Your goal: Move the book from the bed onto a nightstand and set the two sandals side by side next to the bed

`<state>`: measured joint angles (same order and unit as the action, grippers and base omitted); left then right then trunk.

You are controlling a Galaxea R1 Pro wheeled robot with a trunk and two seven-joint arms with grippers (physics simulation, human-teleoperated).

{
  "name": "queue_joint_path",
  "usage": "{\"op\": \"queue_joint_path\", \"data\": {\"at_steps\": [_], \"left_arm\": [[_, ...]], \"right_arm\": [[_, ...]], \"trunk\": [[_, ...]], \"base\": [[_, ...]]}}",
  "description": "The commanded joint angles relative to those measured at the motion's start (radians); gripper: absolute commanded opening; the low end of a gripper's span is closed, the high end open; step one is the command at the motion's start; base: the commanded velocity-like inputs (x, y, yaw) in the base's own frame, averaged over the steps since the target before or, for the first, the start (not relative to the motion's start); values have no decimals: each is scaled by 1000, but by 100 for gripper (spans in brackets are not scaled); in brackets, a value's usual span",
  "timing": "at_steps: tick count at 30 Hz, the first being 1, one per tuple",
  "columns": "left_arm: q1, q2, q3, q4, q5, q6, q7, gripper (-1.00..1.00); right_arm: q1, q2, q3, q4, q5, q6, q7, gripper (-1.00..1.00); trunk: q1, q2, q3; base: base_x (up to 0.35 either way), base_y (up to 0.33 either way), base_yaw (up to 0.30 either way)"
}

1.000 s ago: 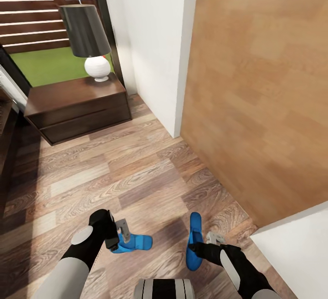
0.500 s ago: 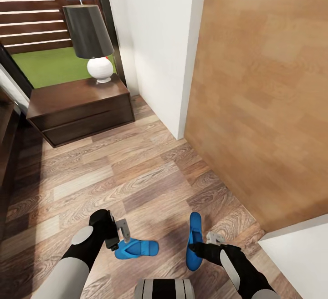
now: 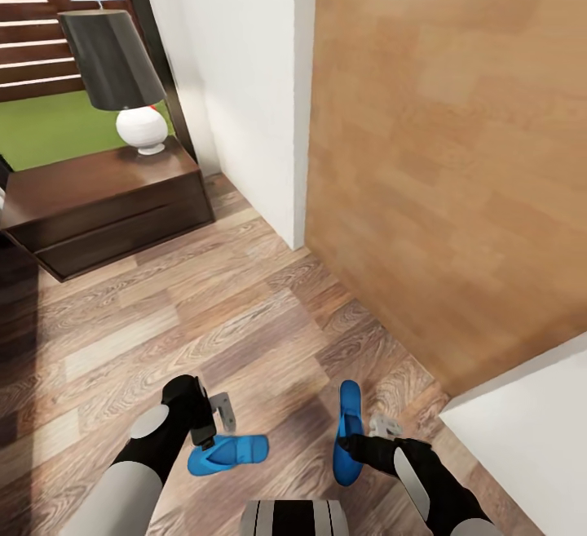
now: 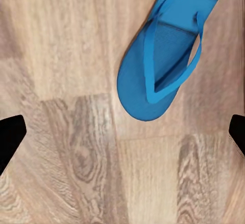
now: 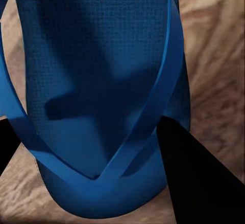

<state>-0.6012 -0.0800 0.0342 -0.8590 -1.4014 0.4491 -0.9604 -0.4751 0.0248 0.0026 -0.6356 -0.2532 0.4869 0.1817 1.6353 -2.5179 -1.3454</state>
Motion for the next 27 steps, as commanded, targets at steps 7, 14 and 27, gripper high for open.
{"op": "queue_joint_path", "data": {"at_steps": [7,14,27], "left_arm": [[0,-7,3,-2,-4,5,-6,100],[0,-13,3,-2,-4,5,-6,100],[0,-27,3,-2,-3,5,-5,100]], "right_arm": [[0,0,0,-1,-4,5,-2,-100],[0,1,0,-1,-5,5,-2,-100],[0,0,0,-1,-4,5,-2,-100]], "trunk": [[1,-1,-12],[4,-3,-39],[10,-6,-90]], "base": [[0,0,-146],[0,0,-9],[0,0,0]]}}
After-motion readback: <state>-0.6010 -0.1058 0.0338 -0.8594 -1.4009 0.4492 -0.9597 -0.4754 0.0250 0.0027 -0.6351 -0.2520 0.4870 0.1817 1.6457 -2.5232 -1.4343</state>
